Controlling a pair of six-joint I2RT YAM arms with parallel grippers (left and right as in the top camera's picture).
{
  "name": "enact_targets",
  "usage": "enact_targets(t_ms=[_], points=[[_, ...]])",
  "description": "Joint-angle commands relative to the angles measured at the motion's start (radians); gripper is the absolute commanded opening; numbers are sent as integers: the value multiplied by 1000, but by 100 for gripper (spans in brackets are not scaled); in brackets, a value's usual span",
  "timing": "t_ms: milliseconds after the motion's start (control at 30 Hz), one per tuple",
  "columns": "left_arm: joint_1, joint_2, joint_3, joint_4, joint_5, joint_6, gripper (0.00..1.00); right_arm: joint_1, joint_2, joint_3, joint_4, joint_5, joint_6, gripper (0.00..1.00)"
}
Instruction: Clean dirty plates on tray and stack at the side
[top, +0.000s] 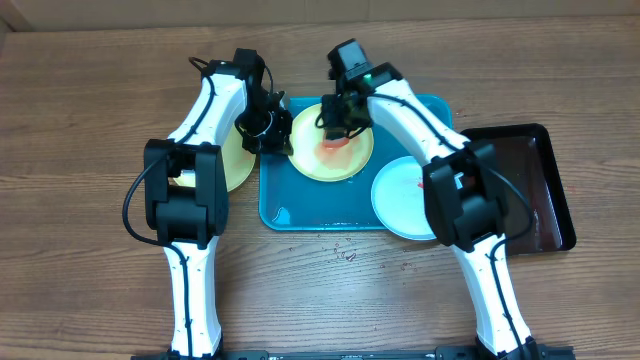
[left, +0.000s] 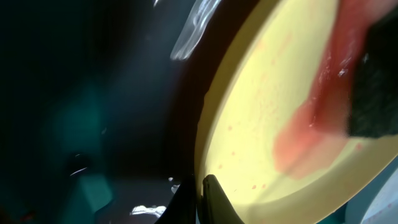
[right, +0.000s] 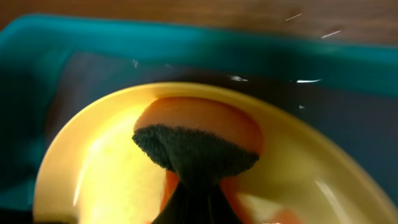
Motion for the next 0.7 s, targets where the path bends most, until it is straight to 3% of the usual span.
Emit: enact_targets(t_ms=[0,367,667], points=[[5,18,-7,1,-1,12,4,64,60,-2,-22,-118,-6,4],[5,18,-7,2,-2,13,4,49,14,0,-215,-226,-38,4],[5,18,-7,2,-9,13,4,-14,7,0,-366,147,-57,4]])
